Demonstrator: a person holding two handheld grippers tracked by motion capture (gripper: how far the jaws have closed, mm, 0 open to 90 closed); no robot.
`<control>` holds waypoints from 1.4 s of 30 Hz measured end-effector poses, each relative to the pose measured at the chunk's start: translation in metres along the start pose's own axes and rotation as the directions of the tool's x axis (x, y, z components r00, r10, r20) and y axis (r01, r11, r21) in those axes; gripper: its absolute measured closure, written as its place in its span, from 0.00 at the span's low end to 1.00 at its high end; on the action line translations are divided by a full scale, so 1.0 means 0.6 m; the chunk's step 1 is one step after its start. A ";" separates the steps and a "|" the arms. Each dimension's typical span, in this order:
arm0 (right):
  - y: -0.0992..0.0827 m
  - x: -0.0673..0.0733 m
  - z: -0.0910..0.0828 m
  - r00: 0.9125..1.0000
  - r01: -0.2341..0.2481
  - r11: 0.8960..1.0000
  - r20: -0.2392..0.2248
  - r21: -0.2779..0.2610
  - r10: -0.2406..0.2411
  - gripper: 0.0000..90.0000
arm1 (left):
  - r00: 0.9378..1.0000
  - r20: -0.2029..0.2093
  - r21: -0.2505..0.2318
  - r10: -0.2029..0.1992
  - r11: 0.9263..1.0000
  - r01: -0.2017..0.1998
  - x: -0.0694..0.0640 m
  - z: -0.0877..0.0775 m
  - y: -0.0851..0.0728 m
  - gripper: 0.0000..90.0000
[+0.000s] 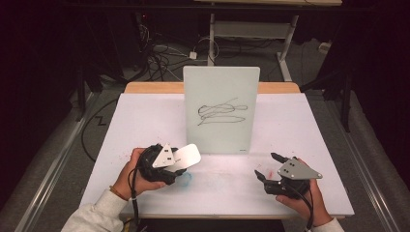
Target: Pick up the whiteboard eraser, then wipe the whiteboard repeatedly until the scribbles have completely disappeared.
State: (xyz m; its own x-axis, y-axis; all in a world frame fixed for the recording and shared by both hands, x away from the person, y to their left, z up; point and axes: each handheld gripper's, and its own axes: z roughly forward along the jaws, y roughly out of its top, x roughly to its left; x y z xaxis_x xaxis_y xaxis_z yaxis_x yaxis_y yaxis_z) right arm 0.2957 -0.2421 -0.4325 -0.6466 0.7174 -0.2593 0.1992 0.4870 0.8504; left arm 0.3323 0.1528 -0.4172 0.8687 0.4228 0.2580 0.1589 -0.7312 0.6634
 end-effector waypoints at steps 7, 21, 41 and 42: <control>0.000 0.000 -0.001 1.000 0.002 1.000 0.010 -0.003 -0.001 0.27 | 0.999 -0.029 -0.026 -0.020 0.999 0.019 -0.004 -0.007 -0.001 0.32; -0.004 0.000 0.004 1.000 0.001 1.000 0.013 0.008 -0.001 0.27 | 0.975 -0.223 -0.053 -0.012 0.999 0.000 -0.015 -0.001 0.025 0.32; -0.003 0.003 0.002 1.000 0.001 1.000 0.017 -0.001 -0.001 0.27 | 0.885 -0.465 -0.059 0.020 0.997 -0.054 0.014 0.041 0.099 0.32; -0.003 0.003 0.002 1.000 0.002 1.000 0.016 -0.001 -0.002 0.27 | 0.884 -0.467 -0.062 0.020 0.997 -0.055 0.014 0.043 0.103 0.32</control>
State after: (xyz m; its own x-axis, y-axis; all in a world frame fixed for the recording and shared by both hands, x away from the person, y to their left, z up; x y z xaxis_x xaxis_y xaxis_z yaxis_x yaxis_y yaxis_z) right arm 0.2949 -0.2408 -0.4348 -0.6354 0.7243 -0.2678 0.1973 0.4875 0.8506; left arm 0.3618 0.0973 -0.3922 0.5521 0.6092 0.5693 0.0810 -0.7188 0.6905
